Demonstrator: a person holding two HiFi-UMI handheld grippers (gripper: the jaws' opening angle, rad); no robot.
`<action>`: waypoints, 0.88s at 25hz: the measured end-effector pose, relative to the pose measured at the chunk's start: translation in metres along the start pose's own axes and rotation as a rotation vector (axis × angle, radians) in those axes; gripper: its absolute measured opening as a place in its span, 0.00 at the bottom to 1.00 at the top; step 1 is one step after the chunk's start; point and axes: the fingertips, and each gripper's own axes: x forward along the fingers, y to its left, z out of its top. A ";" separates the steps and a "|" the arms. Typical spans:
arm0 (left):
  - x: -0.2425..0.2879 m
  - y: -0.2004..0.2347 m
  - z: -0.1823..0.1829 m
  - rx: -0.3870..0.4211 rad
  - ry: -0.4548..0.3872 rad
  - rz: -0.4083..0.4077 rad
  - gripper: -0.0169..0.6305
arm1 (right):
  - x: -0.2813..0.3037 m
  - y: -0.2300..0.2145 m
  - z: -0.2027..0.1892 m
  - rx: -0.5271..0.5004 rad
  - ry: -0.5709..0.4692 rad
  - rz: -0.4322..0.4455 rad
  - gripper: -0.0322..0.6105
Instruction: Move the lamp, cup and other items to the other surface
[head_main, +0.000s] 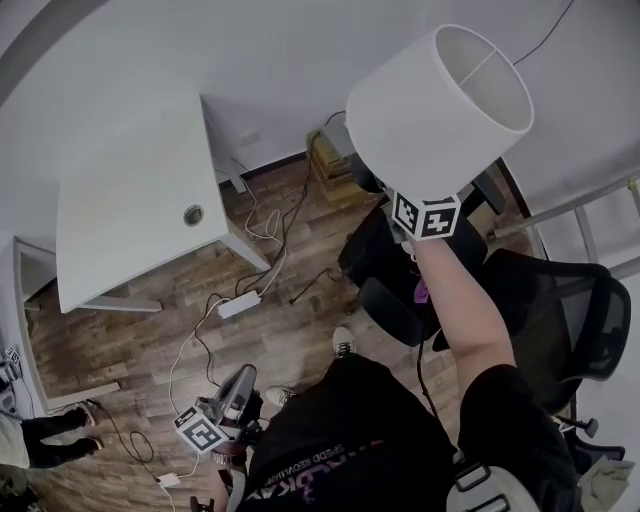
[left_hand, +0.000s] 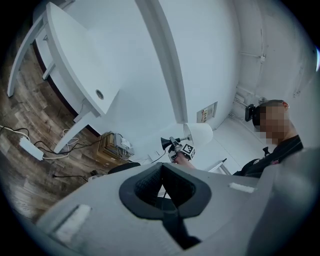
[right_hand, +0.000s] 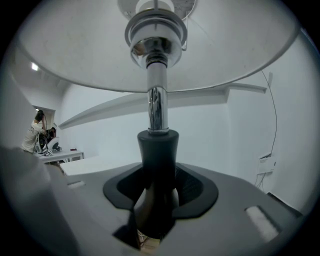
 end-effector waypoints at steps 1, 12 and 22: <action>0.010 -0.002 -0.003 -0.002 0.006 -0.002 0.02 | -0.001 -0.016 0.000 -0.001 -0.002 -0.015 0.31; 0.089 -0.009 -0.027 -0.011 0.131 0.014 0.02 | -0.055 -0.191 -0.046 0.089 -0.025 -0.309 0.31; 0.129 -0.007 -0.026 -0.014 0.273 0.037 0.02 | -0.160 -0.293 -0.147 0.234 0.042 -0.624 0.31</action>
